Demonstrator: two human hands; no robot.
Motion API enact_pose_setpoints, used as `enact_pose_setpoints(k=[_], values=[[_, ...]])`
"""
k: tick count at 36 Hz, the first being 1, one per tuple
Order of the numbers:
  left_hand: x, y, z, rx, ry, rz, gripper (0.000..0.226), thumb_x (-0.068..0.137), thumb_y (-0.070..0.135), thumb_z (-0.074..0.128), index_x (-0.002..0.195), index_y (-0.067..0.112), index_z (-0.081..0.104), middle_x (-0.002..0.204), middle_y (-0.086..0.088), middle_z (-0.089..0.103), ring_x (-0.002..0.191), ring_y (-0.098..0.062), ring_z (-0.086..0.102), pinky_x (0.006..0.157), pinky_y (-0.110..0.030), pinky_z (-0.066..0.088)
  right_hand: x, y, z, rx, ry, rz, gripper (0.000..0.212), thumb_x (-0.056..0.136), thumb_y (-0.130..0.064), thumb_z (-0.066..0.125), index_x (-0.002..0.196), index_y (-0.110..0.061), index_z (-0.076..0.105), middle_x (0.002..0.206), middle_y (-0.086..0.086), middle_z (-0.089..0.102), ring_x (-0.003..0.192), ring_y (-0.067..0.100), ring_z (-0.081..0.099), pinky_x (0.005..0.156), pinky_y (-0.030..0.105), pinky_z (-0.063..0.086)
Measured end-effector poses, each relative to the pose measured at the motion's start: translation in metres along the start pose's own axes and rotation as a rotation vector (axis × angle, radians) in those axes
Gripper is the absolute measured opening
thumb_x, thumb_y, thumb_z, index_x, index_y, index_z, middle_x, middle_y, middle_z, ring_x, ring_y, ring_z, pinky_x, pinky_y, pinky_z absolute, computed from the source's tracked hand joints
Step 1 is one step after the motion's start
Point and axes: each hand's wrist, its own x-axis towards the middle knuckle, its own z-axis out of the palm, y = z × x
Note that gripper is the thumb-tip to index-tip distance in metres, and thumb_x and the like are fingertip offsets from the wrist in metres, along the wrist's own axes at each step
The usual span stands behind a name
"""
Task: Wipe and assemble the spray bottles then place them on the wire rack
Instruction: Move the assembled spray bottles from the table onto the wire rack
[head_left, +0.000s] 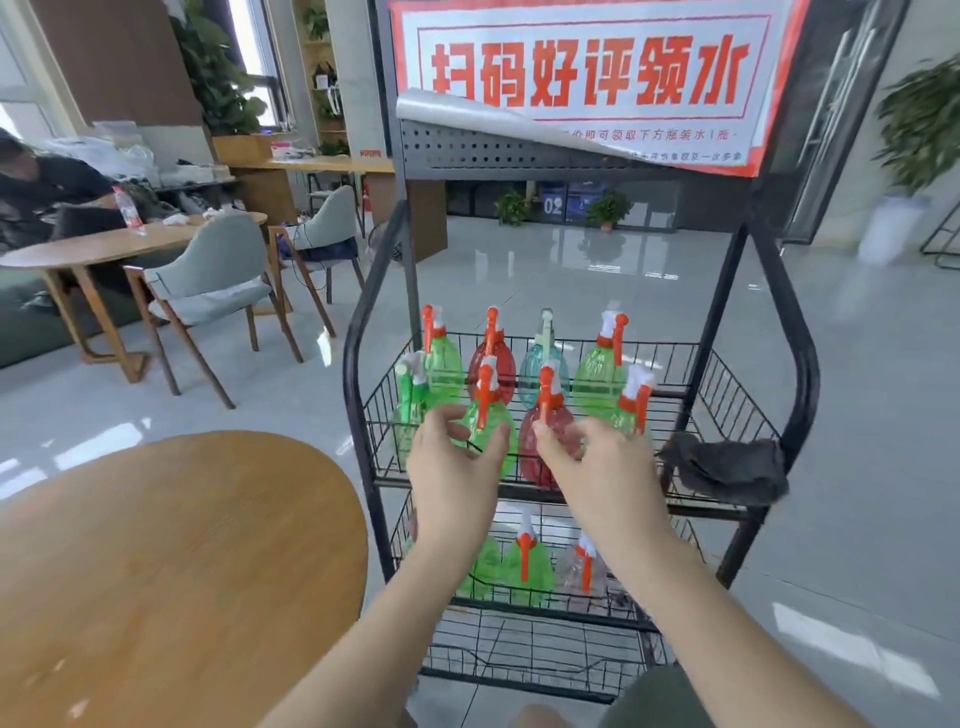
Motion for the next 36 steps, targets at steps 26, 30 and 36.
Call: enact_pose_setpoints(k=[26,30,36], values=[[-0.026,-0.028,-0.002,0.031,-0.096,-0.07,0.04,0.09,0.046,0.077,0.113,0.026,0.051,0.107,0.006,0.061,0.085,-0.01,0.065,0.083,-0.036,0.055,0.025,0.024,0.037,-0.021,-0.084,0.056,0.034,0.101,-0.034,0.062,0.087,-0.007,0.077,0.06,-0.004,0.063,0.042,0.007,0.053,0.042,0.013,0.034],[-0.027,-0.029,0.003,0.03,-0.104,-0.072,0.038,0.089,0.048,0.076,0.111,0.028,0.052,0.105,0.008,0.062,0.088,-0.01,0.065,0.086,-0.041,0.056,0.022,0.019,0.03,0.006,-0.076,0.039,0.037,0.1,-0.04,0.064,0.083,-0.009,0.076,0.057,-0.01,0.059,0.042,0.004,0.049,0.048,0.017,0.042],[-0.026,-0.012,0.022,0.01,-0.135,-0.014,0.021,0.094,0.036,0.074,0.104,0.024,0.058,0.089,0.005,0.064,0.078,-0.008,0.062,0.065,-0.012,0.042,0.005,0.037,0.001,0.045,0.227,0.005,0.03,0.097,-0.033,0.068,0.079,-0.01,0.071,0.063,-0.01,0.063,0.05,0.005,0.059,0.053,0.01,0.046]])
